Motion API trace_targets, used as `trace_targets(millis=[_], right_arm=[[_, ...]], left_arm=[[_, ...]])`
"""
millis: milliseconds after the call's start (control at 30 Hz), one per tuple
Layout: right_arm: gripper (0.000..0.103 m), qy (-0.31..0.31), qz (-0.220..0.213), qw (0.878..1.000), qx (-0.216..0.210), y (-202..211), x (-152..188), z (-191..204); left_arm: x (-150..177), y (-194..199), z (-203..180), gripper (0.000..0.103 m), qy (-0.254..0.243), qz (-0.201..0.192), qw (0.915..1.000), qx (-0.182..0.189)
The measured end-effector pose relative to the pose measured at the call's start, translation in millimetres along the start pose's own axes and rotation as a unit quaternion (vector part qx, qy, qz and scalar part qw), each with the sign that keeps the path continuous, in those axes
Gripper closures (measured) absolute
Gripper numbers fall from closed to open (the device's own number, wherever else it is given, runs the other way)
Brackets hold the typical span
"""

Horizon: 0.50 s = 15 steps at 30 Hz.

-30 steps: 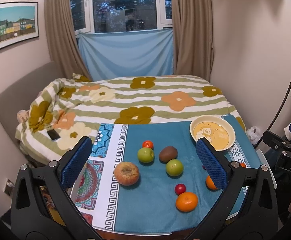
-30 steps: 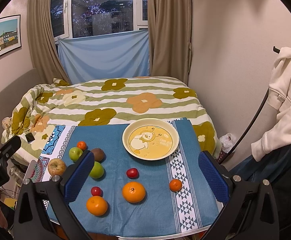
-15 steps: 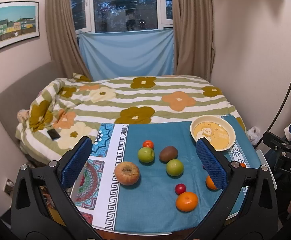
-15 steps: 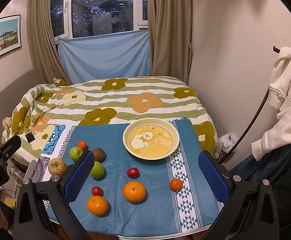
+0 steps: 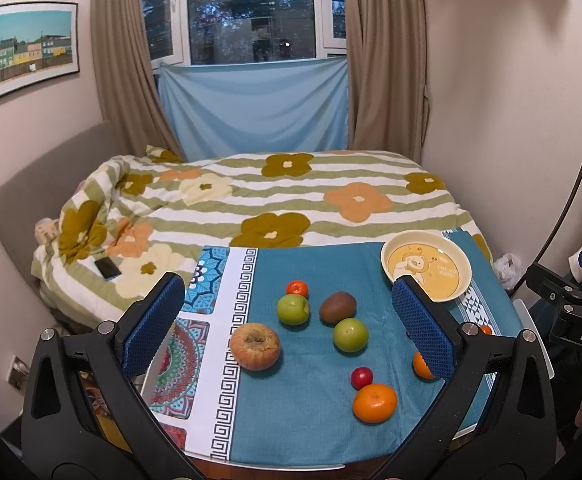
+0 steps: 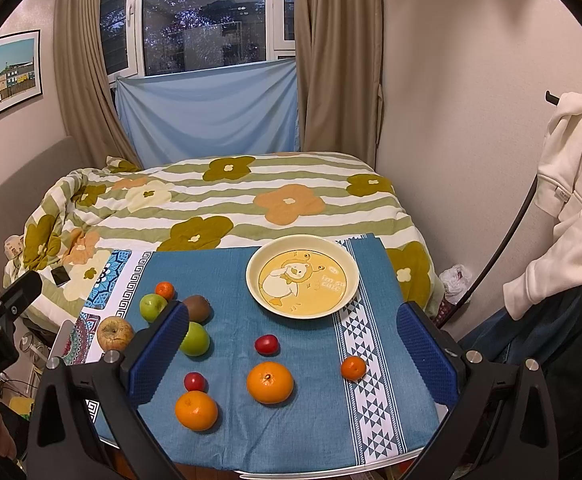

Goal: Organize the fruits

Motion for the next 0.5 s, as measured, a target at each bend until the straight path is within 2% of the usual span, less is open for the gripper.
trace_targets(millis=[500], right_arm=[[0.0, -0.002, 0.001, 1.0, 0.0, 1.2, 1.2, 1.0]], left_arm=[[0.9, -0.9, 0.9, 0.0, 0.001, 0.001, 1.0, 0.001]])
Point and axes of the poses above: each gripper's, at about its wrist camera, not at the fingertips, and y roughly against the way its jaws point, z to its left, x to its underside, the point moved 7 cm from there along -y, roughly the way its jaws point, and after that the axes turned 6 degrees about z, right-handed, at the moved point
